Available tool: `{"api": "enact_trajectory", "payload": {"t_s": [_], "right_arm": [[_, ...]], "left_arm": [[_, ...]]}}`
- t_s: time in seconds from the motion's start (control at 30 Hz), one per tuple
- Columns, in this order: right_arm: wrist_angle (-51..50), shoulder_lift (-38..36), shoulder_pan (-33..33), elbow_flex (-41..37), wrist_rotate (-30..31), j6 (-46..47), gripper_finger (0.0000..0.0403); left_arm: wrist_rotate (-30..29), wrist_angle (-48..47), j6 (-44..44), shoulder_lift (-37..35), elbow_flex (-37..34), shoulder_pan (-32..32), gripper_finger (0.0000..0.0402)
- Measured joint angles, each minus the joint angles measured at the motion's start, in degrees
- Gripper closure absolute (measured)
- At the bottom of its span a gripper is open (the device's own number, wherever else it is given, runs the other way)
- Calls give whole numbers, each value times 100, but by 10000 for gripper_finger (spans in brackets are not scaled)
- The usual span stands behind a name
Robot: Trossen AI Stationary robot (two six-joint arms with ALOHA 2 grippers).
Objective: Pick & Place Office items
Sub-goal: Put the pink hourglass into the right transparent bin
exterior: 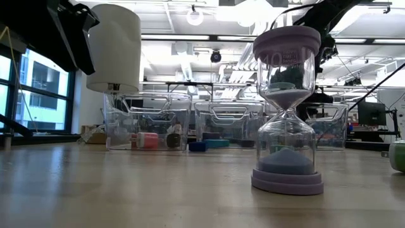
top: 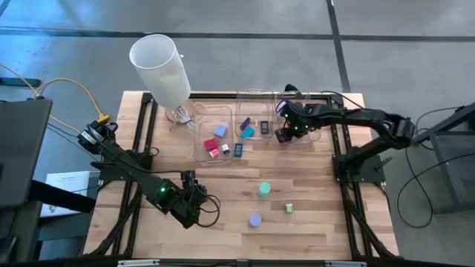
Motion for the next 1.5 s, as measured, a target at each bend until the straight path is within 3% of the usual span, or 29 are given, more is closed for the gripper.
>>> {"api": "enact_trajectory", "payload": {"t_s": [1.5], "right_arm": [[-345, -145, 15, 11, 21, -129, 203]], "left_arm": [[2, 2, -44, 0, 0, -2, 188]]}}
